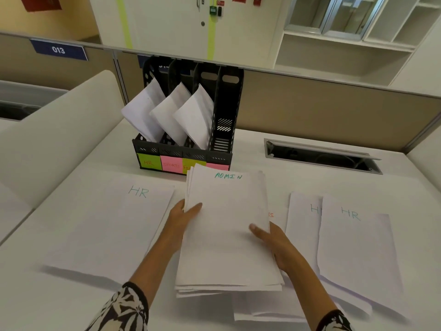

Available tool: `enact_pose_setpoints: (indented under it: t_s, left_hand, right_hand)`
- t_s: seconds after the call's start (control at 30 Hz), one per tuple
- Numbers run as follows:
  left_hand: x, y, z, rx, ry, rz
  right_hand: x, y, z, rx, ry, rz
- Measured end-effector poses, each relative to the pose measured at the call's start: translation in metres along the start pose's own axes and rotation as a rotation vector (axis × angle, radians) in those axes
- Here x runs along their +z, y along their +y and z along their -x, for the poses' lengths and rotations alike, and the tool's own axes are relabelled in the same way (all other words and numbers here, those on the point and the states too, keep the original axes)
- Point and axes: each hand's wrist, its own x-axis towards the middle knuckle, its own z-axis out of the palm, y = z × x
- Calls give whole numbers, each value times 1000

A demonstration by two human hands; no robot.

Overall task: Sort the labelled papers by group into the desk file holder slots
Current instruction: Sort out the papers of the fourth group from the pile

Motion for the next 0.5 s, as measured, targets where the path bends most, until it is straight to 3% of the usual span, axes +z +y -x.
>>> enact_pose_setpoints:
  t_s: [0.07, 0.13, 0.23, 0.37, 0.5]
  left_hand:
    - [-5, 14, 5, -125, -179, 104]
    - [-4, 24, 6, -104, -306, 8]
    - [6, 39, 9, 116, -210, -112]
    - [19, 64, 15, 428, -198, -39]
    - [22, 69, 16, 487, -257, -15]
  right_hand:
    - [6, -4, 2, -68, 49, 46]
    - [14, -11, 5, -172, 103, 55]
    - [30, -28, 10, -351, 159, 61]
    - [49, -52, 19, -560, 252, 3]
    - [55, -57, 23, -609, 275, 15]
